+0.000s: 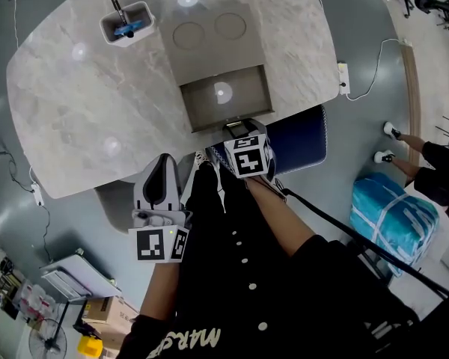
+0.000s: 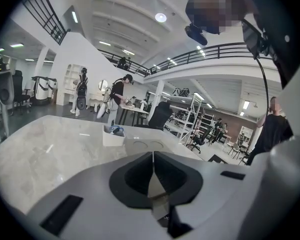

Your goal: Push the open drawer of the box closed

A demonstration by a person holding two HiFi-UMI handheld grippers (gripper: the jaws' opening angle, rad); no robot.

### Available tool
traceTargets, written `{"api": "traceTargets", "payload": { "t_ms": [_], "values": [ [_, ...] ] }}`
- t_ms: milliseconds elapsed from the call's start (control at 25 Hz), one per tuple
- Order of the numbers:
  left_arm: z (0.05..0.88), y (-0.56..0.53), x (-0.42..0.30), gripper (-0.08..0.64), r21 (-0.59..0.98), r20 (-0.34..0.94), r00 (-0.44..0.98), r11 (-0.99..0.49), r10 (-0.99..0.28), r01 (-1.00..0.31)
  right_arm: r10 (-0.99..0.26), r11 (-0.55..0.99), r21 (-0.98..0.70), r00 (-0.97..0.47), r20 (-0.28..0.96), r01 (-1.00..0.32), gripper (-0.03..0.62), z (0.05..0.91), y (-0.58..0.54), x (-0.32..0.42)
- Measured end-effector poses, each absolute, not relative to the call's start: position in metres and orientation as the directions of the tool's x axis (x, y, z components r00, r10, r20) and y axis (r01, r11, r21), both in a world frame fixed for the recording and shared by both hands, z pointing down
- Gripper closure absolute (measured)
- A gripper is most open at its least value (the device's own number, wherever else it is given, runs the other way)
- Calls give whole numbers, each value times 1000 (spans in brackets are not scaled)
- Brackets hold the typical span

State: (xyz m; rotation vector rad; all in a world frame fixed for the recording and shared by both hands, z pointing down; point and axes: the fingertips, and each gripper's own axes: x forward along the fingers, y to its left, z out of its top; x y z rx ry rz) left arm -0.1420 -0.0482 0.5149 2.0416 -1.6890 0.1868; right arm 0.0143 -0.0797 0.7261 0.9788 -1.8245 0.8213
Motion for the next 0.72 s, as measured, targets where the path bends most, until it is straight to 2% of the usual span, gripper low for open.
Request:
{"api": "traceTargets", "payload": {
  "t_ms": [120,720],
  "values": [
    [517,-51,-146,540,276,403,223,-114,-888,-954,-289,469,-142,-304,908,-872,423,727,-78,11],
    [522,-59,-145,540,288,410,228,-112,-883,-951,-326,479,-95,-277,904,-873,428,715,-91,14]
  ]
}}
